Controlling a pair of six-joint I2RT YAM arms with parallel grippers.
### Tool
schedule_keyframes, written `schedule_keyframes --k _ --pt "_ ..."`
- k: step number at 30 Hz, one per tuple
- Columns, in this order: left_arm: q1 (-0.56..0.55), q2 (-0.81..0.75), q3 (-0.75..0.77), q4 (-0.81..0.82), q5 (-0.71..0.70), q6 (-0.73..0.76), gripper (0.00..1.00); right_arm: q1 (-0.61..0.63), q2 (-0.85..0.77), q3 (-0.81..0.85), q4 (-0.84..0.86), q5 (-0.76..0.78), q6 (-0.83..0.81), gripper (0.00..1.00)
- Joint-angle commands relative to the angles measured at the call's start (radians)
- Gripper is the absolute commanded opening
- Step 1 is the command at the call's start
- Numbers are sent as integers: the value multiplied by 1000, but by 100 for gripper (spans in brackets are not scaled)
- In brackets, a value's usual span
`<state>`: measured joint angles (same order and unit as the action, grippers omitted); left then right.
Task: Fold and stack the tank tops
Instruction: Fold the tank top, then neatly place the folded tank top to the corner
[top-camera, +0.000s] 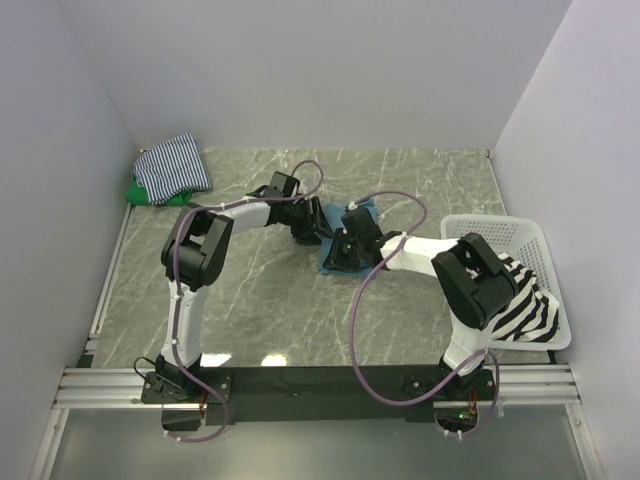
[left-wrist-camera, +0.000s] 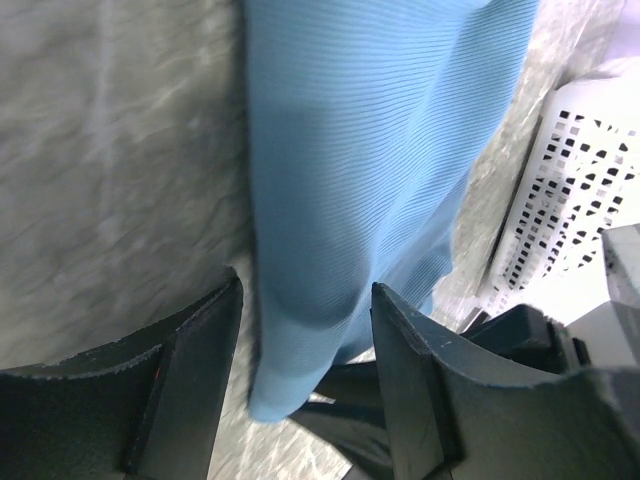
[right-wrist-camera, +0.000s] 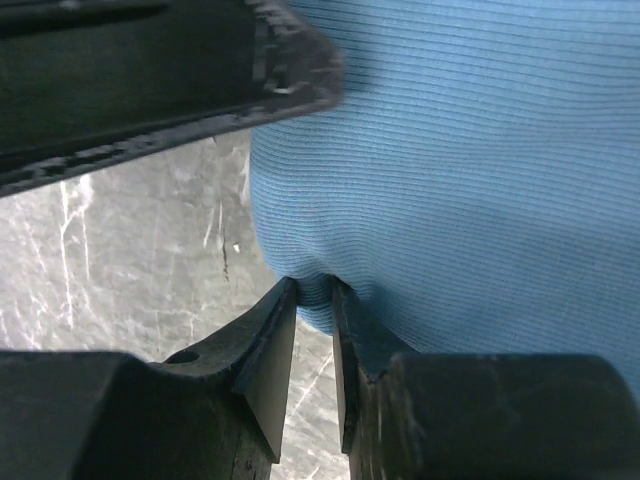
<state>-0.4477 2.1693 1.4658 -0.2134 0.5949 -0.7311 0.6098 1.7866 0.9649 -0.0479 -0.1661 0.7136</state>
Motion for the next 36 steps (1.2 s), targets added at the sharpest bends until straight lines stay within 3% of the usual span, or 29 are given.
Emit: schedule_keyframes --k 1,12,19,21,24,25,30,36 --pt "-22 67 8 -29 -69 9 62 -1 22 -45 31 -10 -14 28" --pt "-39 110 -1 -11 -95 -27 58 -4 2 -58 46 -69 -22 27" --pt "-39 144 62 -58 -139 -21 38 -4 -9 -58 46 -104 -26 28" --pt "-39 150 102 -86 -199 4 29 -4 -12 -37 33 -108 -34 31" --pt "-37 172 200 -196 -330 68 11 -2 -44 -2 -6 -105 -45 38" --pt "-31 190 230 -254 -375 85 1 -4 -58 8 -33 -101 -46 40" --pt "24 228 398 -359 -581 176 1 -2 -202 47 -127 -70 -83 47" --pt "133 259 537 -429 -756 266 1 -5 -346 44 -213 -33 -120 49"
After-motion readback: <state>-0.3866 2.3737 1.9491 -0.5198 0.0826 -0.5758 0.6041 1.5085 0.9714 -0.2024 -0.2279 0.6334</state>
